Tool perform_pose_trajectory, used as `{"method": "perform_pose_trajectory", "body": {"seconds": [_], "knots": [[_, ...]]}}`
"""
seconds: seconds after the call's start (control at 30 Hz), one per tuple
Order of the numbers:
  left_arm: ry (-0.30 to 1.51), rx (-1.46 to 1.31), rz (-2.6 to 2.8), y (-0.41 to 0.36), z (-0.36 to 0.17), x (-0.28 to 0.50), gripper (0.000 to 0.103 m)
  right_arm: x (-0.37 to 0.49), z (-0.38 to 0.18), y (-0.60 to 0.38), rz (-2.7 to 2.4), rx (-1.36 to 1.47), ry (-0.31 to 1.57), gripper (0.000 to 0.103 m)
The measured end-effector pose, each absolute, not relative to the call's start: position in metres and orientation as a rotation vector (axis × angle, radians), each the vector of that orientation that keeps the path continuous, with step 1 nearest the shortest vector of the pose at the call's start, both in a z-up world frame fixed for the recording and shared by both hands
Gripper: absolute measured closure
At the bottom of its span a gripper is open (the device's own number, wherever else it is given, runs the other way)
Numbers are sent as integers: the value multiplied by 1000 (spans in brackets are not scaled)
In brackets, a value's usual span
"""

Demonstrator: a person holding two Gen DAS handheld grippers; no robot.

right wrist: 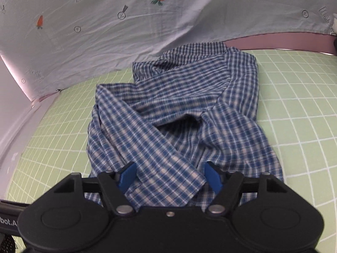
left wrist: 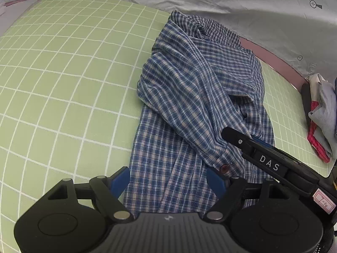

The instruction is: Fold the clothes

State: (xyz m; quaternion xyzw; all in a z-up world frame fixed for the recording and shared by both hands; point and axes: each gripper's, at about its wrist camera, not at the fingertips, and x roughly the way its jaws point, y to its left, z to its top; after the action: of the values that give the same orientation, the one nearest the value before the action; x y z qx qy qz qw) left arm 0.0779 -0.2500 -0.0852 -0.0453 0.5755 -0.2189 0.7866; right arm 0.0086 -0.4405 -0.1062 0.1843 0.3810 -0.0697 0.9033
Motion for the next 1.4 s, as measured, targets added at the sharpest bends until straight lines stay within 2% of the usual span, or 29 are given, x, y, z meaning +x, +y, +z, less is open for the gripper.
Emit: {"method": "perform_pose_trajectory", "body": {"seconds": [0.07,0.13,0.47,0.97,1.03,1.1,1.13,1.17,1.2,1.27,1.33,1.4], "knots": [[1233,-89,-472,-250,-84,74,23,4,-106,-439,-136,375,798,85],[1218,-82,-476,-250,-80,67,23,-5,-99,-438,-135,370,781,101],[1177,-97,-484,-237,-67,23,23,-74,-64,-426,-188,378,690,101],[1207,-45,-473,-219,-68,-35,23,-170,-87,-427,-310,684,764,101],[1204,-41,-453,-215,-68,-41,23,-171,-87,-425,-300,679,760,97],[1207,-52,-431,-209,-68,-46,23,-168,-85,-424,-292,664,753,84],[1206,-57,-420,-206,-67,-47,23,-166,-84,-424,-285,656,745,66],[1204,-61,-408,-202,-67,-49,23,-165,-82,-424,-279,646,733,55],[1200,-65,-397,-199,-66,-51,23,-163,-80,-424,-273,629,725,53],[1188,-78,-375,-194,-65,-52,23,-155,-78,-424,-253,578,723,35],[1187,-93,-357,-189,-64,-54,23,-144,-81,-425,-223,544,733,26],[1187,-106,-343,-185,-63,-55,23,-133,-85,-427,-191,525,746,26]]}}
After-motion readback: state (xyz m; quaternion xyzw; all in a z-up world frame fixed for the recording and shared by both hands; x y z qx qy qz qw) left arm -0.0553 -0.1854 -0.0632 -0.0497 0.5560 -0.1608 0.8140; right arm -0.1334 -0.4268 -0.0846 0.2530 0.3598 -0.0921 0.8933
